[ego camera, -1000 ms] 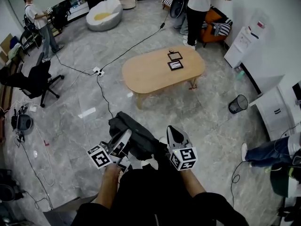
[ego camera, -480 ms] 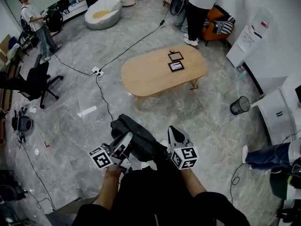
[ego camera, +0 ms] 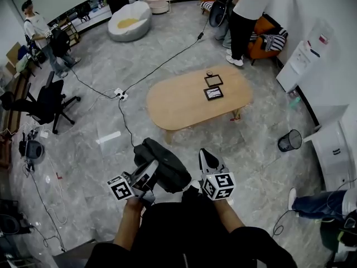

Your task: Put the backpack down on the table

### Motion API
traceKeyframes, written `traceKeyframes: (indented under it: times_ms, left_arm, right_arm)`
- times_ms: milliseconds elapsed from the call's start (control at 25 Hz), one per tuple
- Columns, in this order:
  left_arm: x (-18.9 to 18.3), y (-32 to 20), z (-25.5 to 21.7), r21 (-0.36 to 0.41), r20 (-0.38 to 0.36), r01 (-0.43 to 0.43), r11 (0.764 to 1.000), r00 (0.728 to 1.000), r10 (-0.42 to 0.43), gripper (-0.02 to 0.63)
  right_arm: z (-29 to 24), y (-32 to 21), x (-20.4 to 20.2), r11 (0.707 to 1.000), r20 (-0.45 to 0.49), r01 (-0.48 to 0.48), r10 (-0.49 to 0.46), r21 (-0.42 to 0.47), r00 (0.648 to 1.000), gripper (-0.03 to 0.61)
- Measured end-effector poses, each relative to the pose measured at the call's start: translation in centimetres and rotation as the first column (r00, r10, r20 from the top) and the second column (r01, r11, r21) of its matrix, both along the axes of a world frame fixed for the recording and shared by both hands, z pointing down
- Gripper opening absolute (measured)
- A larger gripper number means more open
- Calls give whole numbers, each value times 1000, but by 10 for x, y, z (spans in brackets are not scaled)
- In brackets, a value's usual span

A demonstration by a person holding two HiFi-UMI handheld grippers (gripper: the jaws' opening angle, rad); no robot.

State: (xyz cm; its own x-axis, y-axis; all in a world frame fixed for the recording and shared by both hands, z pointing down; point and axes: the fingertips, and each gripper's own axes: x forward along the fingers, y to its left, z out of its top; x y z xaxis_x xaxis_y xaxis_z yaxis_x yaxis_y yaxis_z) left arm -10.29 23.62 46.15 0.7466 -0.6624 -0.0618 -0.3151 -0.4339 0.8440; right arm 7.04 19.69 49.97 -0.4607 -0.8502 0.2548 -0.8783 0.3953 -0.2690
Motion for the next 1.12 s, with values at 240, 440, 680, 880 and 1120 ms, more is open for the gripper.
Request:
traceKeyframes:
  times_ms: [240, 440, 680, 880, 1120]
  left_arm:
    - [8, -43, -4, 4, 1, 63, 998, 998, -63, 43]
    - [15, -67, -8, 11, -5, 110, 994, 994, -110, 43]
    - [39, -92, -12, -8, -59, 96, 995, 994, -96, 43]
    - [56, -119, -12, -2, -71, 74, 997, 995, -74, 43]
    - [77, -157, -11, -5, -101, 43, 999, 994, -43, 43]
  right_arm:
    - [-1, -38, 22, 1000, 24, 26, -26, -2, 999, 9]
    - [12, -53, 38, 998, 38, 45, -44, -38, 998, 9]
    - [20, -60, 59, 998, 56, 17, -14, -58, 998, 9]
    - [26, -65, 81, 997, 54, -28, 32, -74, 998, 9]
    - [30, -92, 96, 995, 24, -57, 59, -80, 998, 9]
